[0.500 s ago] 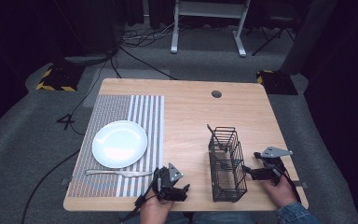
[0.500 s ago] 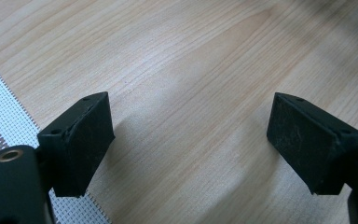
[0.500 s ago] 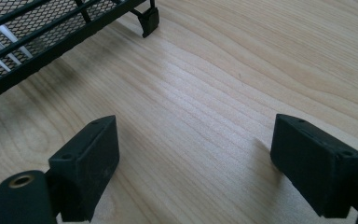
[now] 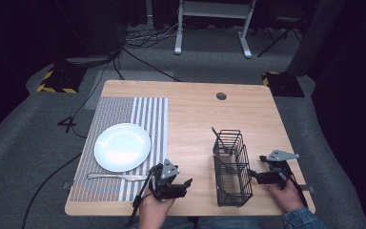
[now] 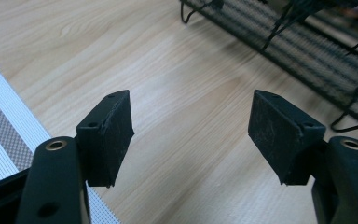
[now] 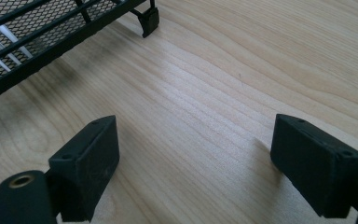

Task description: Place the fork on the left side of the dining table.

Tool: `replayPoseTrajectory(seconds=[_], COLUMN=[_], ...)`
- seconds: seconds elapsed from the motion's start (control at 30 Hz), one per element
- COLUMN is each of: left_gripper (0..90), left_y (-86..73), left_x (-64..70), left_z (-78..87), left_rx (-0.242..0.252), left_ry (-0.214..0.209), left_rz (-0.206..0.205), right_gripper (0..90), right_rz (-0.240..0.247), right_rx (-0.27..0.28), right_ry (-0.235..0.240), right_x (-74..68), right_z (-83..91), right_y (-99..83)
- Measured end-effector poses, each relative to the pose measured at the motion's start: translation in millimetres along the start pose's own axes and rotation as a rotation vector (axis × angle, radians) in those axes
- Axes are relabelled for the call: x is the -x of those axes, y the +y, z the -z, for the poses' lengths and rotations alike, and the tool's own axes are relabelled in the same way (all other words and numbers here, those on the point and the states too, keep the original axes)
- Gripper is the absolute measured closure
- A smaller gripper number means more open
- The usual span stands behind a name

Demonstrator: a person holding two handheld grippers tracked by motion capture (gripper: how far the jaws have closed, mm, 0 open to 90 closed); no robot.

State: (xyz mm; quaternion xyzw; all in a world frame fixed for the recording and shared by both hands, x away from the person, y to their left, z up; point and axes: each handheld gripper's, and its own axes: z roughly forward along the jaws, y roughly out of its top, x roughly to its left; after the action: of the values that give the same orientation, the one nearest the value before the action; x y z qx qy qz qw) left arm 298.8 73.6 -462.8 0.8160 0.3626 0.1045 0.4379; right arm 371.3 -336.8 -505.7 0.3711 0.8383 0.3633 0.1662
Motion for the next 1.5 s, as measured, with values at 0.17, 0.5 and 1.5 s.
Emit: replayPoseTrajectory(seconds=[0.17, 0.5, 1.5], left_gripper=[37.5, 44.9, 48.0], left_y=[14.8, 46.5, 131.4], left_x=[-0.9, -4.0, -4.8], left_z=[11.0, 26.5, 1.7], left_rx=[0.012, 0.016, 0.043], left_ry=[-0.014, -0.023, -0.003], left_rz=[-0.019, -0.021, -0.001], right_gripper=[15.6, 15.6, 15.3], right_rz=[0.0, -0.001, -0.004], right_rx=[-0.001, 0.001, -0.001], right_ry=[-0.001, 0.0, -0.004], right_x=[0.0, -0.1, 0.0], right_z=[0.1, -0.1, -0.4], right_y=[0.0, -0.1, 0.3])
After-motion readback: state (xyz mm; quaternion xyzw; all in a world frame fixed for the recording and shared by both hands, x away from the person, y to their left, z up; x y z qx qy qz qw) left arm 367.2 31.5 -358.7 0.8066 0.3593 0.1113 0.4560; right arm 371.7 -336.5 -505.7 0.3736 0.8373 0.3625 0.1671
